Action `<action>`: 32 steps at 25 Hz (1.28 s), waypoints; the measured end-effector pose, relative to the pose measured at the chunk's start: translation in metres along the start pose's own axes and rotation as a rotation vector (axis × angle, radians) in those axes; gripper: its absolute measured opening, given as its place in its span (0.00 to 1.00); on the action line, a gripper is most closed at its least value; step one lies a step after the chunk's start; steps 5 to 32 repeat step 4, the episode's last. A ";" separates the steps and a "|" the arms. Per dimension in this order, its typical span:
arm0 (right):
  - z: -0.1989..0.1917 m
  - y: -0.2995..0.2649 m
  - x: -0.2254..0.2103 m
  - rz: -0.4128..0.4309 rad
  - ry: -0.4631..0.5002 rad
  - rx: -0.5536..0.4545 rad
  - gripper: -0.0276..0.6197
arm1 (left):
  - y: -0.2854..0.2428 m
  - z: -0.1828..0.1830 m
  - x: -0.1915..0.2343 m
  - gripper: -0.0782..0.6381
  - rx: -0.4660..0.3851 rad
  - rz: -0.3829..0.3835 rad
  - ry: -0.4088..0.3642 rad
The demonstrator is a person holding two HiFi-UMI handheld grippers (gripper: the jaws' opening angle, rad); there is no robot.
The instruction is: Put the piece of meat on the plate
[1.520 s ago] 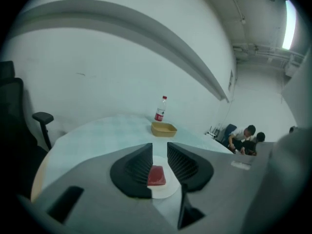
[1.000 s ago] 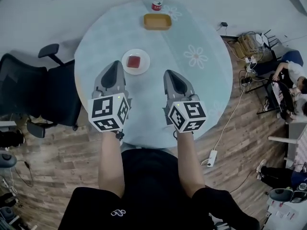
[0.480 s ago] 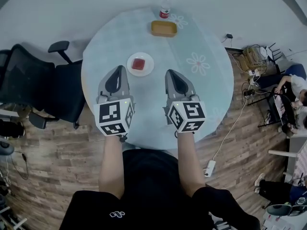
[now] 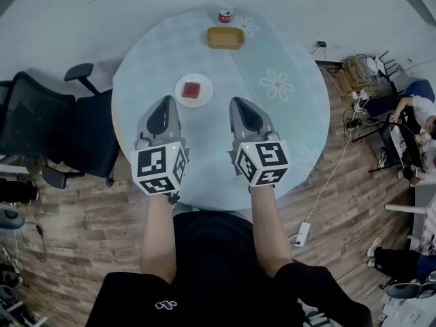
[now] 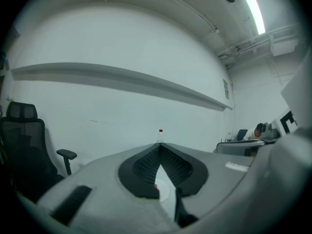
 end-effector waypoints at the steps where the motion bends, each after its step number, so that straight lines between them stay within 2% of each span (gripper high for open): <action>1: 0.000 -0.001 -0.001 0.001 0.000 0.001 0.05 | -0.001 -0.001 0.000 0.10 0.003 -0.003 0.003; 32: 0.000 -0.003 -0.003 0.006 0.004 0.005 0.05 | -0.005 -0.005 0.001 0.10 0.016 -0.007 0.010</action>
Point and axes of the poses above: the fingertips, and each gripper's own axes: y backward along the fingers, x to its left, z out of its top, the point moved 7 cm from there along y, backward along the fingers, and after that the axes turned 8 degrees about z, right-handed, at the moved point
